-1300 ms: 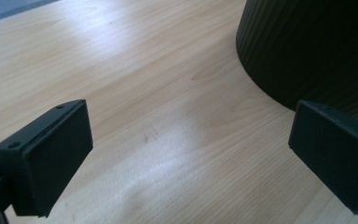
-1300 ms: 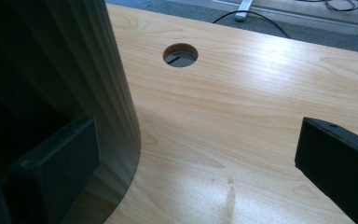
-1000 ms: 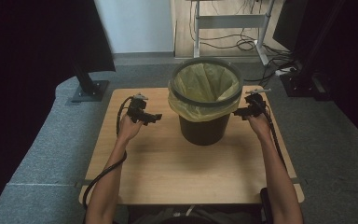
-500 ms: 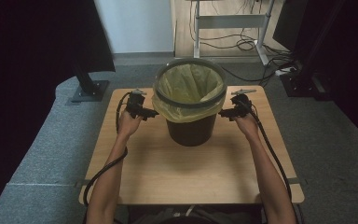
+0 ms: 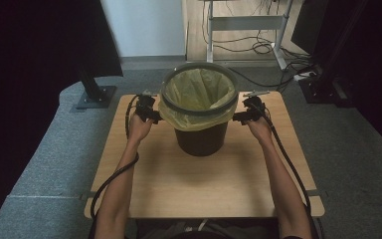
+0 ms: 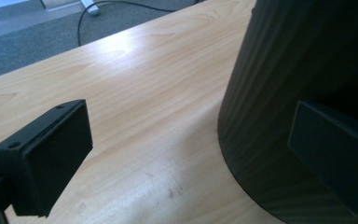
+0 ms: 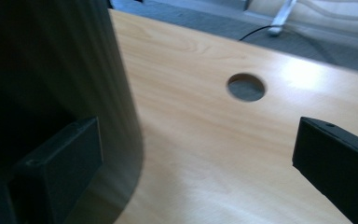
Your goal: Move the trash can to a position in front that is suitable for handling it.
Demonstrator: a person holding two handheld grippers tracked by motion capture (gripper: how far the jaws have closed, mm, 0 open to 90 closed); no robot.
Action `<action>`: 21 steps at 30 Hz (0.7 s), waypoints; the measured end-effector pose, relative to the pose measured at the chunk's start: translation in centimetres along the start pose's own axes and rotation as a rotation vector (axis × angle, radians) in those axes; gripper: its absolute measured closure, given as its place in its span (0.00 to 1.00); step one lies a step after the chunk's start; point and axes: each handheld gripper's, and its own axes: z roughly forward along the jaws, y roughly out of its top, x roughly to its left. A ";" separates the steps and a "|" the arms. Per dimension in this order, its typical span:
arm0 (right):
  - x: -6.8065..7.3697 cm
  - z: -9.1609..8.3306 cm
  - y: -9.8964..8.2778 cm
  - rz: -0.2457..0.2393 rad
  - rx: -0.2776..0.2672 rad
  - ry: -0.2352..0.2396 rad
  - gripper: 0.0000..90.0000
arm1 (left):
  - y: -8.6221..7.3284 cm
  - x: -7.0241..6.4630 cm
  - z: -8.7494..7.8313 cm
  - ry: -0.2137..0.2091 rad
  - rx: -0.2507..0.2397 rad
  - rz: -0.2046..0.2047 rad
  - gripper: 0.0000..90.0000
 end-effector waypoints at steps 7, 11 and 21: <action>-0.1 0.4 0.5 0.001 0.014 -0.009 0.00 | 0.1 0.5 0.8 -0.004 -0.019 -0.024 0.00; 0.0 0.4 0.5 -0.011 0.008 -0.015 0.02 | 0.0 0.4 0.8 0.008 -0.028 -0.020 0.00; 0.4 -0.2 -0.3 0.005 -0.005 0.020 0.01 | -1.2 -0.3 -0.1 0.002 -0.047 -0.008 0.00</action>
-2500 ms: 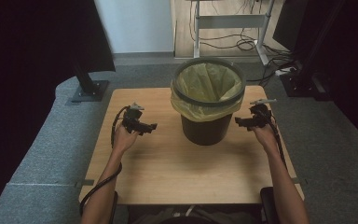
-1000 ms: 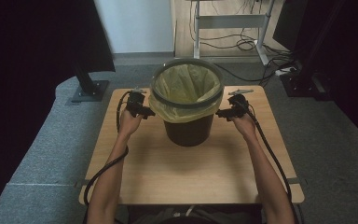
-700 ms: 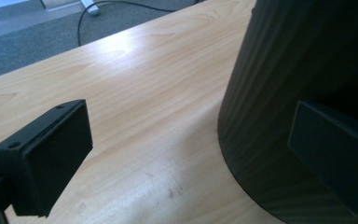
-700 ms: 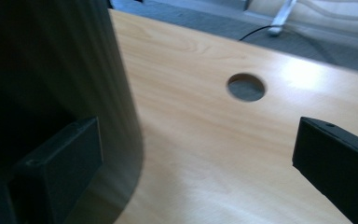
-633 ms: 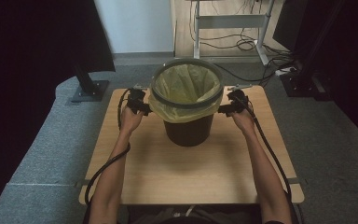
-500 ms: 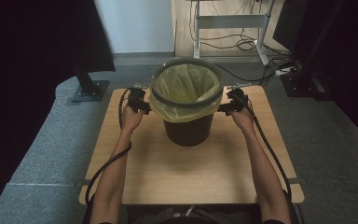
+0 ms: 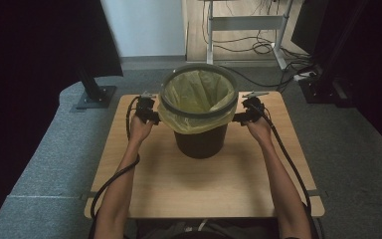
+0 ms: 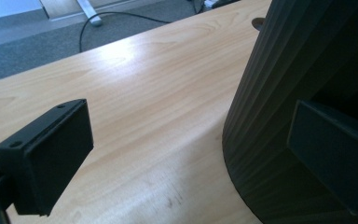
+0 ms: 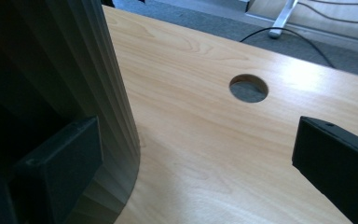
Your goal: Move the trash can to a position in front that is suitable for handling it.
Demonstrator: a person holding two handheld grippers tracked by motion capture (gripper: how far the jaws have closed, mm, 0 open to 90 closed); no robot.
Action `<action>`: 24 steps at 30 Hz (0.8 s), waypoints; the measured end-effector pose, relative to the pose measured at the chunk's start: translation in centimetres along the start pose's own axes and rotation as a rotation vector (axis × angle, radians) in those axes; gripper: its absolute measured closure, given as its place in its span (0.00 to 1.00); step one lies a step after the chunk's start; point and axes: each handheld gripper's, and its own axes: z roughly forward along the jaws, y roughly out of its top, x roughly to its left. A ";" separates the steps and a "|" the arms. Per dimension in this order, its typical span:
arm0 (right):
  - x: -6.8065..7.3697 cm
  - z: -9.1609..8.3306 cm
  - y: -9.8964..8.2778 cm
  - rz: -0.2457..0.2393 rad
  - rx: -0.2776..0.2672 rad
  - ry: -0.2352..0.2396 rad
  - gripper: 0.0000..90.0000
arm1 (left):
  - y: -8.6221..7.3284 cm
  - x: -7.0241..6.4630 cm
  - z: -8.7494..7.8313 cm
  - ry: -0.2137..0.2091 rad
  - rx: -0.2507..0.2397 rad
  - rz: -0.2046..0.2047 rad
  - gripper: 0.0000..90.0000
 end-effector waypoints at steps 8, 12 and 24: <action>0.8 -0.9 -0.9 -0.019 -0.011 0.027 0.01 | -1.1 -0.8 -1.4 -0.011 0.009 0.030 0.00; 1.2 -1.4 -1.3 -0.028 -0.018 0.036 0.01 | -1.6 -1.2 -2.0 -0.015 0.008 0.041 0.01; 2.6 -3.6 -3.2 -0.056 -0.032 0.053 0.01 | -3.4 -3.2 -4.2 -0.017 0.001 0.100 0.01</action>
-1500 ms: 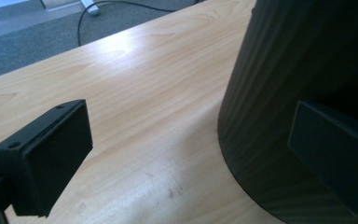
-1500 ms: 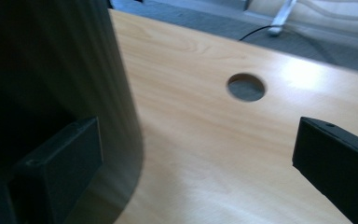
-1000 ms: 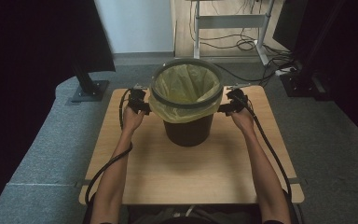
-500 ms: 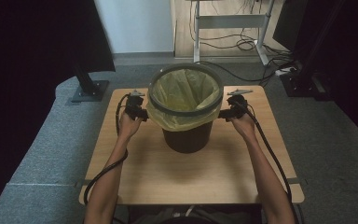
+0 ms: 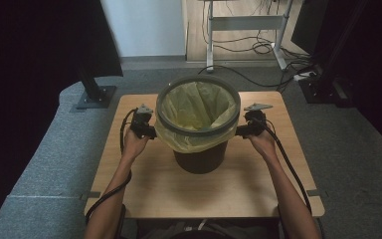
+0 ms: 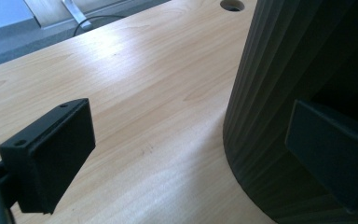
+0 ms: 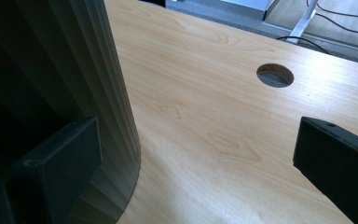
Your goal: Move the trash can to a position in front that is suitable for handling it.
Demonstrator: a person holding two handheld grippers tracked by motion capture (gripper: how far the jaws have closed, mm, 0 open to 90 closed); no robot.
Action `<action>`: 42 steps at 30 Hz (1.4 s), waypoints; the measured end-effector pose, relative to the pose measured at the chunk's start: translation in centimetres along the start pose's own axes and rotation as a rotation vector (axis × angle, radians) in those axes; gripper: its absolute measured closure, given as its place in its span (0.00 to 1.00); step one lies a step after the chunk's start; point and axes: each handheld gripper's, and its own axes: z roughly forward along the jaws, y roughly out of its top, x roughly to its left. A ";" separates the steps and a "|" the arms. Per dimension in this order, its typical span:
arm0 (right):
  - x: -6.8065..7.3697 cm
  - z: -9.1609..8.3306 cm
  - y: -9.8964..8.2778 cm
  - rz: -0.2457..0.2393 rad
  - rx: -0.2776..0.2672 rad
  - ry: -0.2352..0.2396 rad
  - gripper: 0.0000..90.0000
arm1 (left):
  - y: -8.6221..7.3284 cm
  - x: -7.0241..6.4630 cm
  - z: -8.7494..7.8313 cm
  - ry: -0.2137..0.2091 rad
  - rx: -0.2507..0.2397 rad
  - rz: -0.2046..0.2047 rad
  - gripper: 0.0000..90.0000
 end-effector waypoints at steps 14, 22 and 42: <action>1.5 -2.4 -2.0 0.006 -0.005 0.040 0.00 | -2.0 -2.3 -2.2 -0.030 -0.013 0.018 0.01; 2.6 -3.6 -2.7 -0.006 0.000 0.041 0.01 | -2.9 -3.3 -3.4 -0.035 -0.016 0.018 0.01; 2.6 -4.9 -4.9 -0.057 0.053 0.019 0.00 | -6.0 -3.1 -4.1 -0.010 0.041 -0.001 0.00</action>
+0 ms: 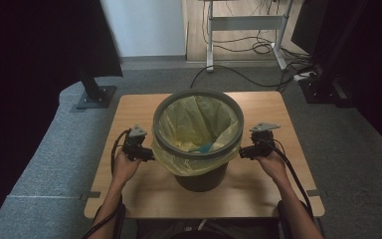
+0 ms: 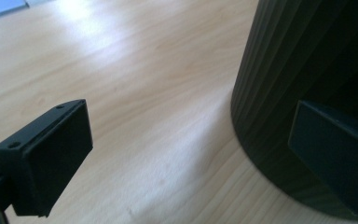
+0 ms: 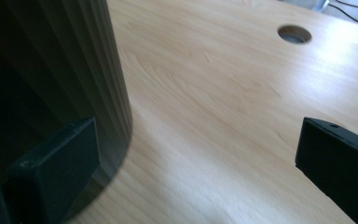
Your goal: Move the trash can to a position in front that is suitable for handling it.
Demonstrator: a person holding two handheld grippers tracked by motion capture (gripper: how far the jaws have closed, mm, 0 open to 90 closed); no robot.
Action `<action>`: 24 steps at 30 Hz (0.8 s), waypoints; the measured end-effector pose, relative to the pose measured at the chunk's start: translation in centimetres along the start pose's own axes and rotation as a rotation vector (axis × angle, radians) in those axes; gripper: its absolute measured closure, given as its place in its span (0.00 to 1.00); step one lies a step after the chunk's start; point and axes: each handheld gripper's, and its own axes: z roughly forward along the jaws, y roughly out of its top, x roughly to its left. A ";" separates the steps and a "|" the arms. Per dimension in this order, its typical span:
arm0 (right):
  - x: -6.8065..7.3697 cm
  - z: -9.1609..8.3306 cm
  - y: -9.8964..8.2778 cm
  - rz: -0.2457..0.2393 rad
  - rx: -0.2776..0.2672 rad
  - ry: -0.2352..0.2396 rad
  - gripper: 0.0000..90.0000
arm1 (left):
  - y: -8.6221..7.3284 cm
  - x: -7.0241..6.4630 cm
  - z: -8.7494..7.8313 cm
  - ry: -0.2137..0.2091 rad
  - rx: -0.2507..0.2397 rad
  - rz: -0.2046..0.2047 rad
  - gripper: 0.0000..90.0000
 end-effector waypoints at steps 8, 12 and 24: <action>-1.6 -0.8 -3.2 0.051 0.040 -0.027 0.00 | -2.6 0.7 0.1 0.004 0.013 -0.028 0.00; -2.4 -0.9 -4.9 0.077 0.062 -0.054 0.00 | -3.8 0.8 0.6 0.010 0.055 -0.029 0.00; -3.5 -0.8 -8.2 0.111 0.103 -0.092 0.01 | -6.6 1.4 1.2 0.031 0.116 -0.054 0.00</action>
